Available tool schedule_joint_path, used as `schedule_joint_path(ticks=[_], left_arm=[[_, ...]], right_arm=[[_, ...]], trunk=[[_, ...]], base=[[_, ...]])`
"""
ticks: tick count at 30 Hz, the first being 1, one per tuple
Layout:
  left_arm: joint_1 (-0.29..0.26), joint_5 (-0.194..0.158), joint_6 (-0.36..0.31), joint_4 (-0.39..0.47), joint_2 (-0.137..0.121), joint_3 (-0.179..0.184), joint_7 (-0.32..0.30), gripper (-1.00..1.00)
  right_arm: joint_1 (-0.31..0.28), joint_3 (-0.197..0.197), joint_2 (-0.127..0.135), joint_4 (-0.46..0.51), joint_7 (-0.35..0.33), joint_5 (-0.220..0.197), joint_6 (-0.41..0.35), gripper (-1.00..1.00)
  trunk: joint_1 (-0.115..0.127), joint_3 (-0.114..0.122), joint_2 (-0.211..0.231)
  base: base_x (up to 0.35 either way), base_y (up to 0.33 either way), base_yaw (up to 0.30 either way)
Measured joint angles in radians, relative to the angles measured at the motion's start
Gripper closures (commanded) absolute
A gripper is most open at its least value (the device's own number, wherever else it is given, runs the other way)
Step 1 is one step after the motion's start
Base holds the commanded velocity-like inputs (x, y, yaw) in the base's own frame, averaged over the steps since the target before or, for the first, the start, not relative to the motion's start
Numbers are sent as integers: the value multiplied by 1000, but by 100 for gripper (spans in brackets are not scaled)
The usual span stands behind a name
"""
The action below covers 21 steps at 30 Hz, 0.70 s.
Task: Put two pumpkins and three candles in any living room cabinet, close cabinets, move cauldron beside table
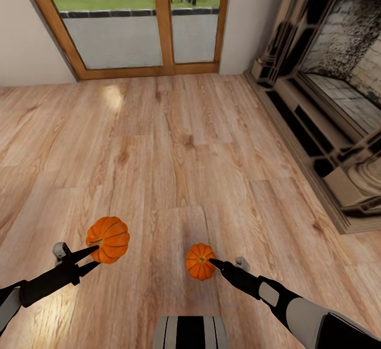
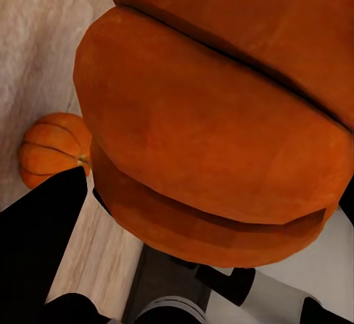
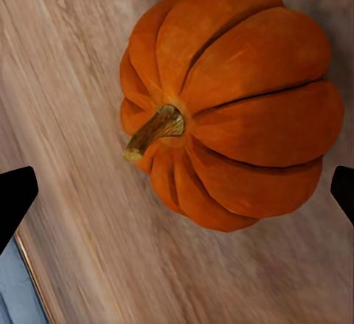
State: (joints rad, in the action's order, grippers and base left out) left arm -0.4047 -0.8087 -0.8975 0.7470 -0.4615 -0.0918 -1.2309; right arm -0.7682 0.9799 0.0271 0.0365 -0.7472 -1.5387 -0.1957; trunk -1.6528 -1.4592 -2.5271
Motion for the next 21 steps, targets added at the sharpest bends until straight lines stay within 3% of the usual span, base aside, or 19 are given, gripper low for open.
schedule_joint_path(ticks=[21], left_arm=[[0, 0, 1, -1, 1, -2, 1, 100]], right_arm=[[0, -1, 0, -2, 6, 0, 17, -100]], trunk=[[0, 0, 0]], base=[[1, 34, 0]])
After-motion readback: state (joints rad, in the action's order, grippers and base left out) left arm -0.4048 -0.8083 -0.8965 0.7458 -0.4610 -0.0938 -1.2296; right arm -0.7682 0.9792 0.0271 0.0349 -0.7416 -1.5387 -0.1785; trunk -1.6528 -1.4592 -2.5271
